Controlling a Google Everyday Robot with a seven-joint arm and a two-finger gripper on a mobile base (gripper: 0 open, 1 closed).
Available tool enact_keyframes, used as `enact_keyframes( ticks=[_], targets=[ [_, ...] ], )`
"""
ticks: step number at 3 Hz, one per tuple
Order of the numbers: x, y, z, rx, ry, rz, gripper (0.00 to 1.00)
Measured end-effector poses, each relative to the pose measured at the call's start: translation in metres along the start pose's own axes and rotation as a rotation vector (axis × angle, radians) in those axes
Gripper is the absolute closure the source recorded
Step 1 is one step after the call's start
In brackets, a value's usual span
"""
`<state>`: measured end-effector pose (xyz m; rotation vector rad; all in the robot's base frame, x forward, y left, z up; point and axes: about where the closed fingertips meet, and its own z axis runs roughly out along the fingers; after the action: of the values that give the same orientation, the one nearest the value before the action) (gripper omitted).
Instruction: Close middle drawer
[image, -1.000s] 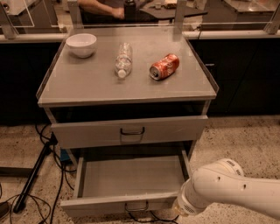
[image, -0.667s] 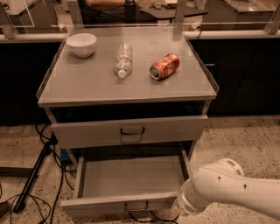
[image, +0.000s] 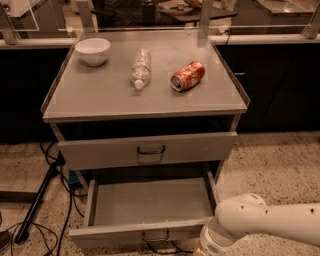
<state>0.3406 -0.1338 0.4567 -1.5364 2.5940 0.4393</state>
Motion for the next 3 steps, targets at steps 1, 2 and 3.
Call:
enact_keyframes(
  ticks=[1,2,3],
  targets=[
    [0.000,0.000,0.001,-0.002,0.000,0.000,1.00],
    [0.000,-0.005,0.015,-0.025,-0.018,0.014,1.00],
    [-0.001,-0.022,0.031,-0.033,-0.072,0.083,1.00]
  ],
)
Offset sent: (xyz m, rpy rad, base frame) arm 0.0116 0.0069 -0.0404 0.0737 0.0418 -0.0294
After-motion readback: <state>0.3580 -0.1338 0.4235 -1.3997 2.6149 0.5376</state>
